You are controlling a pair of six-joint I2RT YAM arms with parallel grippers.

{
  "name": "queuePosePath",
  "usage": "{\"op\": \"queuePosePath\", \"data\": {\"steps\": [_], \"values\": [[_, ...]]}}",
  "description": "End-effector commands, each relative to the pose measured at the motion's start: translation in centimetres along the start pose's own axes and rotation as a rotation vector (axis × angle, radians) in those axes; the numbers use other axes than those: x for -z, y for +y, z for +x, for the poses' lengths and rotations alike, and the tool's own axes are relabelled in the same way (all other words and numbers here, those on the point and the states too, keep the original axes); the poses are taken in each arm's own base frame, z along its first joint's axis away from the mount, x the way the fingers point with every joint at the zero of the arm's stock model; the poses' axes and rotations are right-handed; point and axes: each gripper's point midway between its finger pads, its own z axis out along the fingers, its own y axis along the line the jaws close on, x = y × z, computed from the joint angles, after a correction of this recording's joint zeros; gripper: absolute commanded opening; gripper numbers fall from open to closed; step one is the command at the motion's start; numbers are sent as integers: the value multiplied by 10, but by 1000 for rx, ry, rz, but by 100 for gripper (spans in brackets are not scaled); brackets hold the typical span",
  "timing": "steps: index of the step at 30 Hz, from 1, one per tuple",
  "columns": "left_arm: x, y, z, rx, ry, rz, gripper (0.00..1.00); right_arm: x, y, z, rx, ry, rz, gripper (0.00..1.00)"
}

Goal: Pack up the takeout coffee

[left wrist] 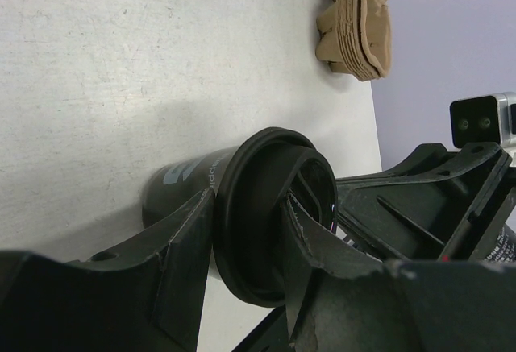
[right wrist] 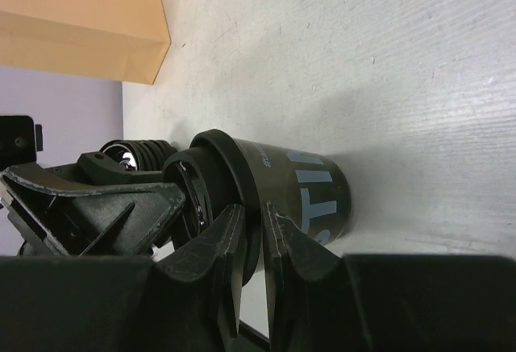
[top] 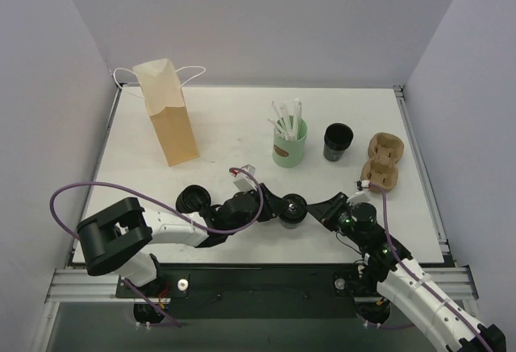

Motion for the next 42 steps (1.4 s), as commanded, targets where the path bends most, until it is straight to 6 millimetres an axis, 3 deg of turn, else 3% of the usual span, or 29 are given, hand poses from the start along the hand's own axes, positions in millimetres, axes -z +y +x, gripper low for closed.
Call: {"op": "queuePosePath", "data": {"steps": [1,5,11,18,28,34,42], "values": [[46,149,76,-222,316,-447,43,13,-128,49,62,132,427,14],[45,150,76,-228,316,-453,41,15,-122,51,77,163,434,14],[44,149,76,-240,320,-460,41,11,-54,19,118,108,256,22],[42,148,76,-254,325,-464,41,13,-14,-11,203,71,221,26],[42,147,76,-261,327,-464,41,15,11,-35,280,46,185,27],[41,146,76,-265,327,-462,41,15,23,-36,304,67,143,27],[40,145,77,-273,329,-463,41,10,14,-31,284,80,153,27]]}}
